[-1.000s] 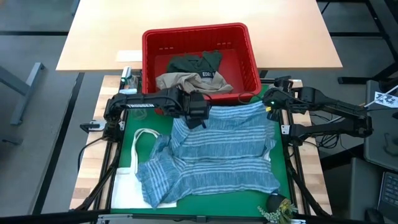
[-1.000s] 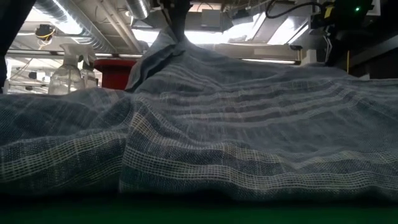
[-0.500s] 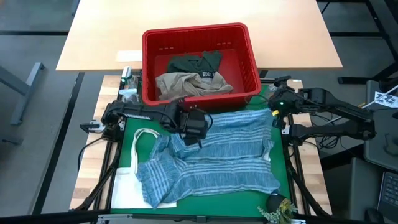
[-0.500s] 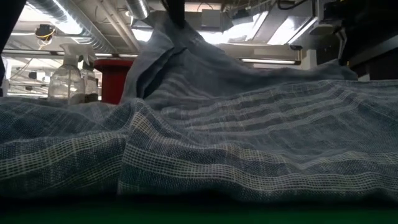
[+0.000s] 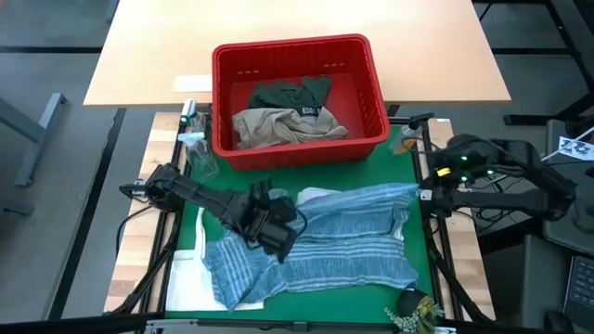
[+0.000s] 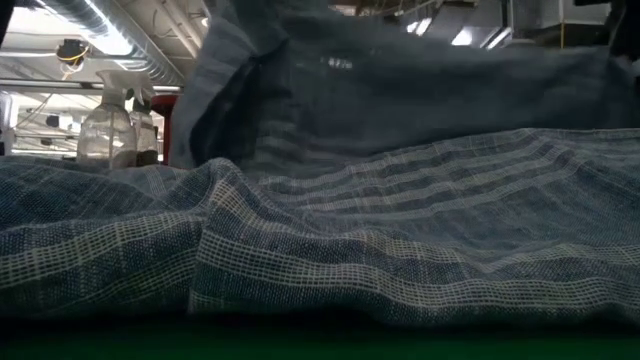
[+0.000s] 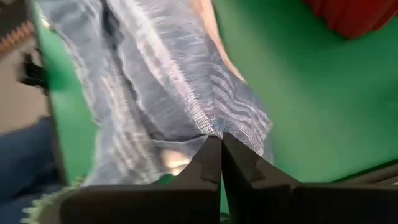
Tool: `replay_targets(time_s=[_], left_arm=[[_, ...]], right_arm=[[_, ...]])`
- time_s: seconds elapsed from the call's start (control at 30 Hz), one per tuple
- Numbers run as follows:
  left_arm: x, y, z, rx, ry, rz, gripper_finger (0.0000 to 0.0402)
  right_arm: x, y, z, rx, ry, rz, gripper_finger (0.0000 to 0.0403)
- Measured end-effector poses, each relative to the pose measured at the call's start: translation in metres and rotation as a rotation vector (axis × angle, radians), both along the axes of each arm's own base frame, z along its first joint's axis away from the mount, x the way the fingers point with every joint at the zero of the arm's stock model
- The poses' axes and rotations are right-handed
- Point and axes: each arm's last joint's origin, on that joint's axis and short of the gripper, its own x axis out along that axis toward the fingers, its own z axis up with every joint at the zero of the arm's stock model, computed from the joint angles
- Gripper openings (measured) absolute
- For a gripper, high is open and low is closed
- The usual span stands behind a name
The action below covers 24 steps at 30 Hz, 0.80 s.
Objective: Fold Laundry from Bin
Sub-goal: Fold the blue checkered polo shirt
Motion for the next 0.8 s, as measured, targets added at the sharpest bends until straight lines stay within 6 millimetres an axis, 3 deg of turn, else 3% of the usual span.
replay_targets(time_s=[0.47, 0.8], left_arm=[[-0.01, -0.05, -0.009, -0.071, -0.099, 0.025, 0.0], [-0.005, -0.074, -0.031, -0.068, -0.067, -0.007, 0.0]], right_arm=[[-0.032, 0.013, 0.0, 0.192, -0.113, -0.036, 0.0001], [-0.028, 0.015, -0.044, 0.368, -0.076, -0.031, 0.0001]])
